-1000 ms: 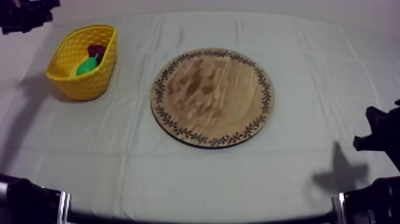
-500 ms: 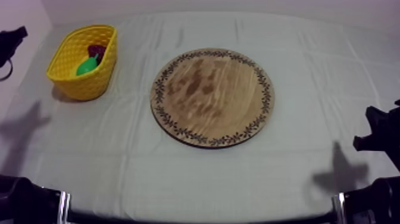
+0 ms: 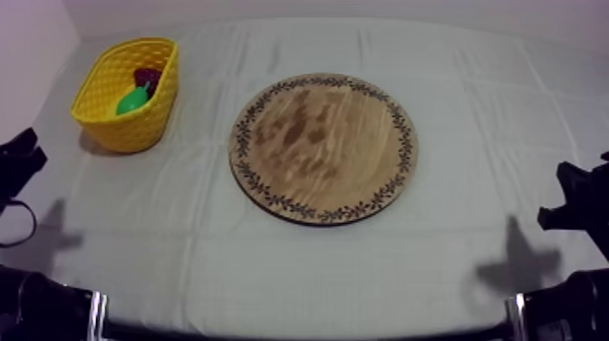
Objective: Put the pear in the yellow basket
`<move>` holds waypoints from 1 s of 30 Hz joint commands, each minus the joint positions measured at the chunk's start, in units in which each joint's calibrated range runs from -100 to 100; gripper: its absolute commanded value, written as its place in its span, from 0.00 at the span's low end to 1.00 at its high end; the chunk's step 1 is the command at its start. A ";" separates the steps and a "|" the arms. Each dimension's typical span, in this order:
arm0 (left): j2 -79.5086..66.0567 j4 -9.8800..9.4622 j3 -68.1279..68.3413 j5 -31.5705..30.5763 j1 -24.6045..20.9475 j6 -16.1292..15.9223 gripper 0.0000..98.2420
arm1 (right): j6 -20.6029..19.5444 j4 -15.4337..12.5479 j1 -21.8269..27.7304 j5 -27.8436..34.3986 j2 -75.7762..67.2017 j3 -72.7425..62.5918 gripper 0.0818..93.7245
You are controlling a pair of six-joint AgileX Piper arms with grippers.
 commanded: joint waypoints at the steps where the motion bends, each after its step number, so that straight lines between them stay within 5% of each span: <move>1: -3.55 0.44 2.61 -0.01 -0.17 -0.66 0.00 | 0.02 0.00 -0.03 0.01 0.01 0.05 0.00; 17: -13.66 10.81 7.79 3.74 -0.47 -10.84 0.00 | 0.02 0.00 -0.03 0.01 0.01 0.05 0.00; 30: -14.70 12.05 8.13 4.86 -0.31 -10.68 0.00 | 0.02 0.00 -0.03 0.01 0.01 0.05 0.00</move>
